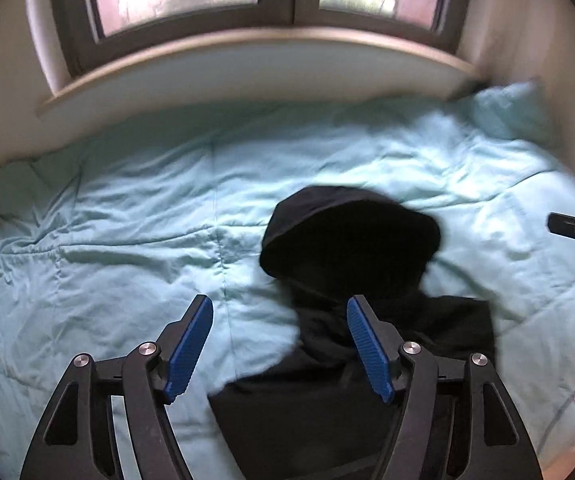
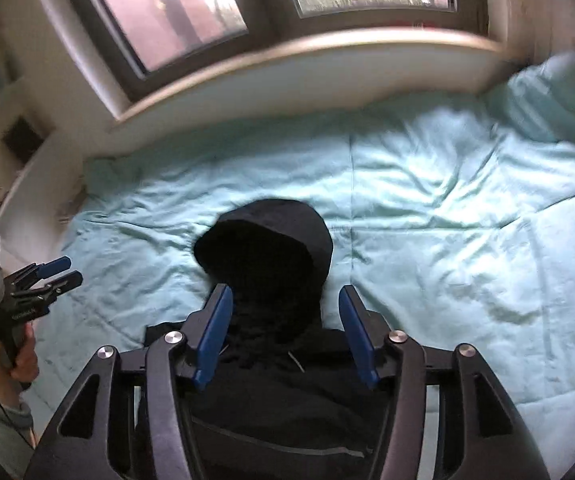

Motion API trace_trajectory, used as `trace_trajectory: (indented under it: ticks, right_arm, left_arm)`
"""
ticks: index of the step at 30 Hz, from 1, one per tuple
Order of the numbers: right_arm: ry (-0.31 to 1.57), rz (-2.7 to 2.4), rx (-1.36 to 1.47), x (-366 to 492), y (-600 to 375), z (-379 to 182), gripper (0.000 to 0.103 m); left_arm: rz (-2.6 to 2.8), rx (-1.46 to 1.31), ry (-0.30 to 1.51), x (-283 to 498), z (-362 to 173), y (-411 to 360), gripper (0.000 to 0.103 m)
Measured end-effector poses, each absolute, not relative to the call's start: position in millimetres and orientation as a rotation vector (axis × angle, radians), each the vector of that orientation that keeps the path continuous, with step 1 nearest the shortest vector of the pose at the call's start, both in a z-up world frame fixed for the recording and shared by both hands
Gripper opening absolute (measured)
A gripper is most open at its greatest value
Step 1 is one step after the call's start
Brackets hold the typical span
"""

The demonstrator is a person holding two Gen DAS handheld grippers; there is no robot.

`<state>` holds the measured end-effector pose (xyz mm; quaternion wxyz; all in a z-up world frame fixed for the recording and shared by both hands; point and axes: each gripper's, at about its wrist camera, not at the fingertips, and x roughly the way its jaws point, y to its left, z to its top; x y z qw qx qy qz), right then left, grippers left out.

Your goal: Fold large clothes

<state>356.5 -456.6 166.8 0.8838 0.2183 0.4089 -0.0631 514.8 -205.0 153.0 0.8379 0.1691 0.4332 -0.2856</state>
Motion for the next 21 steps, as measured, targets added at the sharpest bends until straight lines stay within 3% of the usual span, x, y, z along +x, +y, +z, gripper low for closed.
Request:
trace_trajectory:
  ticks: [9,10,12,13,14,19,21]
  right_arm:
    - [0.989,-0.154,0.405,463.6,-461.8,39.8,0.059]
    - [1.0,-0.159,0.404,469.3,-463.3,31.7,0.059]
    - [1.04,-0.186,0.399,484.9,-469.2,4.5,0.056]
    - [1.057,-0.193,0.397,489.1,-471.2,-5.7,0.047]
    - [1.071,-0.195,0.399,493.8,-474.1,-17.1,0.009]
    - [0.971,-0.143,0.47,468.1,-501.7,-7.1,0.008]
    - [0.965,-0.087,0.475,459.3,-501.1,-8.6,0.008]
  left_arm:
    - [-0.547,0.267,1.032,616.0,14.9,-263.3,0.071]
    - [-0.535,0.261,1.036,622.4,6.9,-266.7,0.066]
    - [-0.516,0.254,1.06,636.9,-10.3,-271.3,0.021]
    - [-0.498,0.253,1.073,643.4,-16.3,-271.4,0.011]
    - [-0.507,0.213,1.07,649.0,-15.0,-265.2,0.009]
    - [-0.674,-0.034,1.004,627.7,43.9,-196.0,0.008]
    - [-0.668,-0.043,1.054,615.7,35.2,-181.6,0.008]
